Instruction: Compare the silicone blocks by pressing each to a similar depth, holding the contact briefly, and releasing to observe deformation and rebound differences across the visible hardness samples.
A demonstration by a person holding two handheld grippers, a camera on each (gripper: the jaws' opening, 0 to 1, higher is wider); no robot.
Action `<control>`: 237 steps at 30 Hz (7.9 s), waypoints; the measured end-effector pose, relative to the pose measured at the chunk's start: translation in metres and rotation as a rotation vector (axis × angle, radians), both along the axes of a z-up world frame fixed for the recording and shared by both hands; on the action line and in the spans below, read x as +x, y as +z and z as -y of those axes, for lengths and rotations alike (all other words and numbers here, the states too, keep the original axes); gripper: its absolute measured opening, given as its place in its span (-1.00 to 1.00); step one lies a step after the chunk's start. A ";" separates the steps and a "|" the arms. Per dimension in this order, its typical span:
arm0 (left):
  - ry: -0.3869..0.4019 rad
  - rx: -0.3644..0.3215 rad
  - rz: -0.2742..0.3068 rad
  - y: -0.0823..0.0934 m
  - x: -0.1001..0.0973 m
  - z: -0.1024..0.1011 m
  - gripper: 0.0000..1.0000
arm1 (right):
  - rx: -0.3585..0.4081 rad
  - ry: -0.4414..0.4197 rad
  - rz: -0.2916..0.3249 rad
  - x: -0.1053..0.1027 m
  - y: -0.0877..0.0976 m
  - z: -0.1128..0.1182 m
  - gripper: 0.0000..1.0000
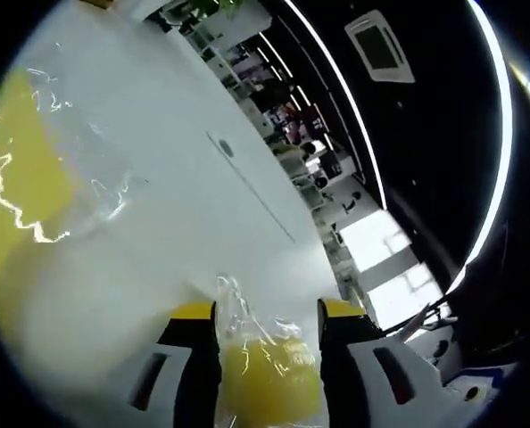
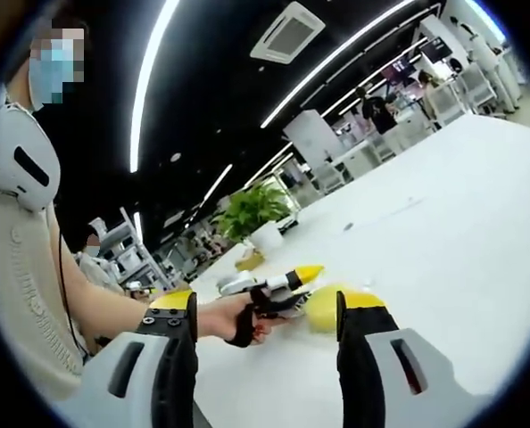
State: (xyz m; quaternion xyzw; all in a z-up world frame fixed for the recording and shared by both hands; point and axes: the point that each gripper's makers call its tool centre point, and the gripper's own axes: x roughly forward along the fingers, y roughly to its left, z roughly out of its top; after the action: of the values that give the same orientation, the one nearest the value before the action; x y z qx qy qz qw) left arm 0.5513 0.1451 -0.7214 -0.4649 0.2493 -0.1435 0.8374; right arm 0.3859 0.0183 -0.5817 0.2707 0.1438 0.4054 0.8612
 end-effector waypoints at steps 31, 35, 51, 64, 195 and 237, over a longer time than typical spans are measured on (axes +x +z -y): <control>-0.123 0.116 -0.018 0.006 -0.008 0.007 -1.00 | -0.017 -0.004 -0.012 0.002 -0.006 0.003 0.01; -0.175 0.156 0.047 0.022 -0.011 0.012 -1.00 | -0.016 0.000 -0.005 -0.001 -0.002 0.000 0.01; -0.348 0.269 0.215 0.082 -0.049 0.019 -1.00 | -0.023 0.028 0.055 -0.011 0.019 -0.013 0.02; -0.436 0.388 0.320 0.124 -0.085 0.017 -1.00 | -0.041 0.078 0.120 -0.022 0.040 -0.028 0.04; -0.796 0.593 0.716 0.277 -0.168 0.016 -1.00 | -0.604 0.721 0.361 -0.008 0.052 -0.168 -0.67; -0.789 0.604 0.694 0.275 -0.175 0.019 -1.00 | -0.657 0.760 0.432 -0.011 0.048 -0.162 -0.47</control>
State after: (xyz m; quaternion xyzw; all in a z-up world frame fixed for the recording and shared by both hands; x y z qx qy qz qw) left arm 0.3766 0.1260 -0.4468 -0.0053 0.1448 -0.5094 0.8482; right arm 0.3753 0.1800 -0.5340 -0.1730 0.1704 0.6681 0.7033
